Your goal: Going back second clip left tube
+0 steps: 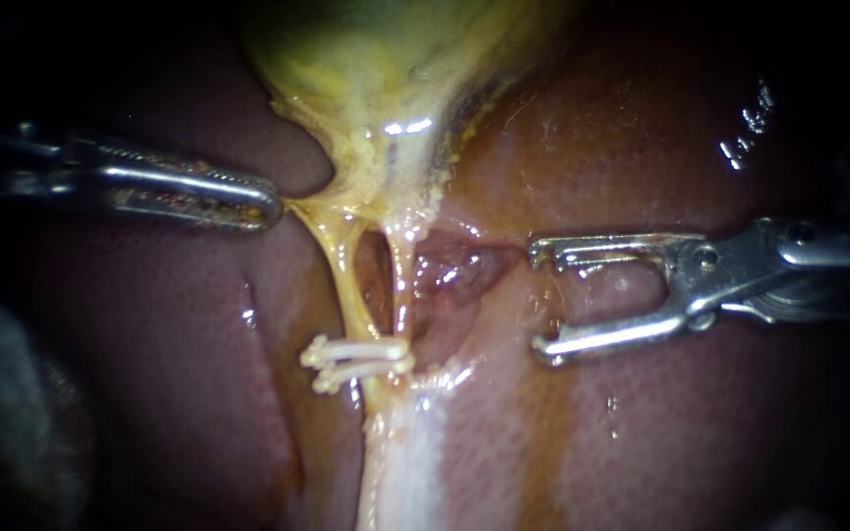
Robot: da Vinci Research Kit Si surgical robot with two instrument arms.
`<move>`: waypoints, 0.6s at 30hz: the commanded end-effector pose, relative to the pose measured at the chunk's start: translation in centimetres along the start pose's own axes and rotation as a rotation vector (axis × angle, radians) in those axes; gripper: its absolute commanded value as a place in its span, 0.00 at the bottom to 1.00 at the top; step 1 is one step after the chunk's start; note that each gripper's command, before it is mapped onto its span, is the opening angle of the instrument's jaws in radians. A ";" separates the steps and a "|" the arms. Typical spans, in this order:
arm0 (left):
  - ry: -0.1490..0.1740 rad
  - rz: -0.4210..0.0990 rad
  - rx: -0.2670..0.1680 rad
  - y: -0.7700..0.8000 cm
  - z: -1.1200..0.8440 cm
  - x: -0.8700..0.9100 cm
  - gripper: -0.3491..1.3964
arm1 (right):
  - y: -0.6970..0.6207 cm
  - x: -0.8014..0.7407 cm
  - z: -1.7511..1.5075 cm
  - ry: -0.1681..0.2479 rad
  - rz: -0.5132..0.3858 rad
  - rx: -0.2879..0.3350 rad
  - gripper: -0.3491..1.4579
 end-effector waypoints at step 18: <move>-0.013 0.002 -0.019 -0.04 0.40 -0.13 0.00 | -0.01 -0.01 -0.01 0.000 0.000 0.001 0.47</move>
